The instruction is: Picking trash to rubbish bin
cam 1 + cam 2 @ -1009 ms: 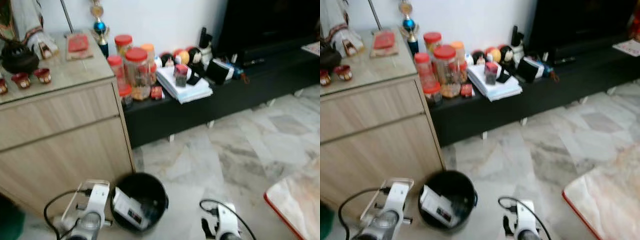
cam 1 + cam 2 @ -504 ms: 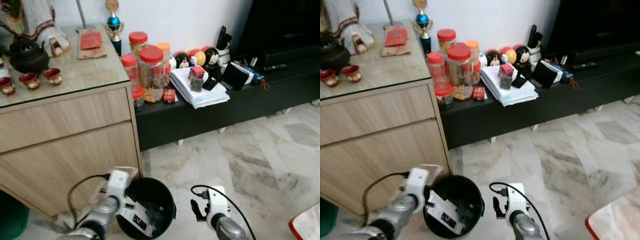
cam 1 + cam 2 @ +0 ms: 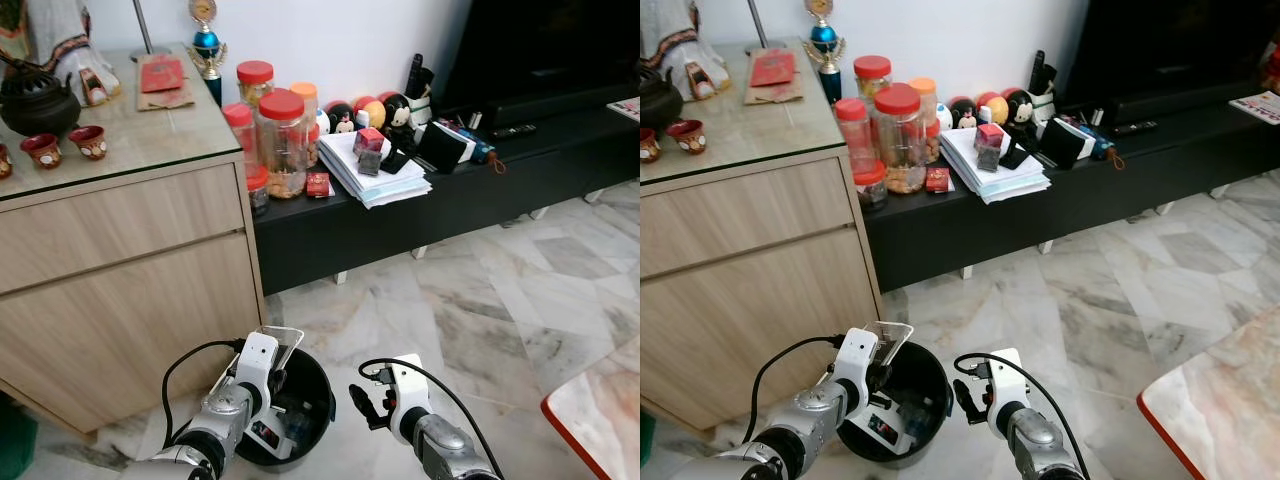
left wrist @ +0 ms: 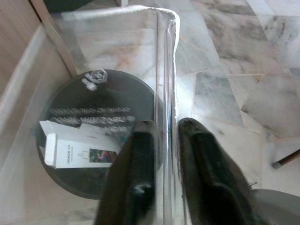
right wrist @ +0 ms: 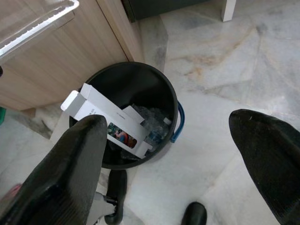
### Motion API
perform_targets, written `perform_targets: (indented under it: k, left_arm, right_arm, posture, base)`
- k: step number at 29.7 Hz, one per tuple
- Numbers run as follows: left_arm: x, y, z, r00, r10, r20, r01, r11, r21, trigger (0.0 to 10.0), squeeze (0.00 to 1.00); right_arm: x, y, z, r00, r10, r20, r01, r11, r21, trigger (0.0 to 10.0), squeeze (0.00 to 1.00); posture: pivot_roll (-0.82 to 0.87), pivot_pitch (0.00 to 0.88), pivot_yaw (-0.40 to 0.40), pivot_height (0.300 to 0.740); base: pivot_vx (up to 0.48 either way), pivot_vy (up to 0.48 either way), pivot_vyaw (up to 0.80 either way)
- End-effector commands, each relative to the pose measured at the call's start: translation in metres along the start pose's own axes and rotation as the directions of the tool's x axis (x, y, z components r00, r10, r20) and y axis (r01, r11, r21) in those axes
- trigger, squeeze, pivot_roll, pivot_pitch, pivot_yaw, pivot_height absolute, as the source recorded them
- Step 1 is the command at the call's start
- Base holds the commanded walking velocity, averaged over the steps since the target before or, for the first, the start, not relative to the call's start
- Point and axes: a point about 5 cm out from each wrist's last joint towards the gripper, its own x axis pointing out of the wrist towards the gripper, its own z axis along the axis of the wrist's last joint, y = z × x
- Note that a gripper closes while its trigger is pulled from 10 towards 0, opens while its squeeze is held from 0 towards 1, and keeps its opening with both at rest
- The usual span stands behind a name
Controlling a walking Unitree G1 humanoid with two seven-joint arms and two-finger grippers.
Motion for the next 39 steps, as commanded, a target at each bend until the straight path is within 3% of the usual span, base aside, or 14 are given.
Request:
perform_targets:
  k: [1,11,12,13,14,20,27,29,31,36,38,39]
  left_arm:
    - [-0.002,0.004,-0.003,1.000,0.006,-0.004,-0.006,1.000,0.002,10.0,1.00]
    - [-0.004,0.012,-0.002,0.998,0.057,0.012,-0.057,0.998,-0.005,10.0,1.00]
    - [-0.004,0.012,-0.002,0.998,0.066,0.014,-0.066,0.998,0.001,10.0,0.60]
    - [-0.004,0.013,-0.002,0.997,0.075,0.015,-0.075,0.997,0.008,10.0,0.07]
    - [-0.005,0.016,-0.001,0.995,0.100,0.024,-0.100,0.995,0.006,10.0,0.00]
    - [-0.006,0.021,0.002,0.989,0.142,0.043,-0.142,0.990,0.001,10.0,0.00]
    - [-0.014,0.041,0.004,0.949,0.299,0.101,-0.300,0.954,-0.011,10.0,0.00]
    - [-0.019,0.051,-0.001,0.930,0.354,0.103,-0.355,0.935,-0.009,10.0,0.00]
    - [-0.023,0.056,-0.006,0.924,0.370,0.099,-0.375,0.926,0.042,10.0,0.00]
    - [-0.027,0.060,-0.012,0.918,0.388,0.088,-0.394,0.917,0.064,10.0,0.00]
    - [-0.038,0.068,-0.039,0.901,0.434,0.003,-0.434,0.900,0.044,10.0,0.00]
    - [-0.038,0.068,-0.039,0.901,0.434,0.003,-0.434,0.900,0.044,10.0,0.00]
  right_arm:
    - [0.000,-0.002,0.003,1.000,0.003,0.016,-0.003,1.000,-0.012,10.0,0.00]
    - [0.001,-0.002,0.008,0.999,-0.005,0.048,0.005,1.000,0.004,10.0,0.00]
    - [0.001,-0.002,0.009,0.999,-0.005,0.050,0.005,1.000,0.004,10.0,0.00]
    - [0.001,-0.002,0.009,0.999,-0.006,0.051,0.006,1.000,0.002,10.0,0.00]
    - [0.001,-0.002,0.011,0.998,-0.009,0.065,0.008,1.000,0.014,10.0,0.00]
    - [0.002,-0.003,0.014,0.997,-0.036,0.071,0.035,0.999,0.014,10.0,0.00]
    - [0.003,-0.003,0.018,0.994,-0.058,0.096,0.057,0.998,0.011,10.0,0.00]
    - [0.003,-0.005,0.020,0.990,-0.088,0.109,0.085,0.996,0.024,10.0,0.00]
    - [0.003,-0.006,0.021,0.989,-0.099,0.109,0.097,0.995,0.024,10.0,0.00]
    - [0.003,-0.006,0.020,0.989,-0.098,0.107,0.096,0.995,0.025,10.0,0.00]
    - [0.002,-0.007,0.016,0.990,-0.112,0.084,0.111,0.994,0.025,10.0,0.00]
    - [0.002,-0.007,0.016,0.990,-0.112,0.084,0.111,0.994,0.025,10.0,0.00]
  posture:
    - [-0.11,0.097,-0.053,0.740]
    - [-0.11,0.094,-0.059,0.740]
    - [-0.11,0.094,-0.059,0.740]
    - [-0.11,0.094,-0.059,0.740]
    - [-0.11,0.094,-0.059,0.740]
    - [-0.11,0.087,-0.056,0.740]
    - [-0.10,0.080,-0.044,0.740]
    - [-0.09,0.076,-0.038,0.740]
    - [-0.09,0.075,-0.035,0.740]
    - [-0.09,0.075,-0.035,0.740]
    - [-0.06,0.069,-0.027,0.740]
    - [-0.06,0.069,-0.027,0.740]
  base:
    - [0.000,0.000,0.00]
    - [0.000,0.000,0.00]
    - [0.000,0.000,0.00]
    - [0.000,0.000,0.00]
    - [0.000,0.000,0.00]
    - [0.000,0.000,0.00]
    - [0.000,0.000,0.00]
    - [0.000,0.000,0.00]
    - [0.000,0.000,0.00]
    - [0.000,0.000,0.00]
    - [0.000,0.000,0.00]
    - [0.000,0.000,0.00]
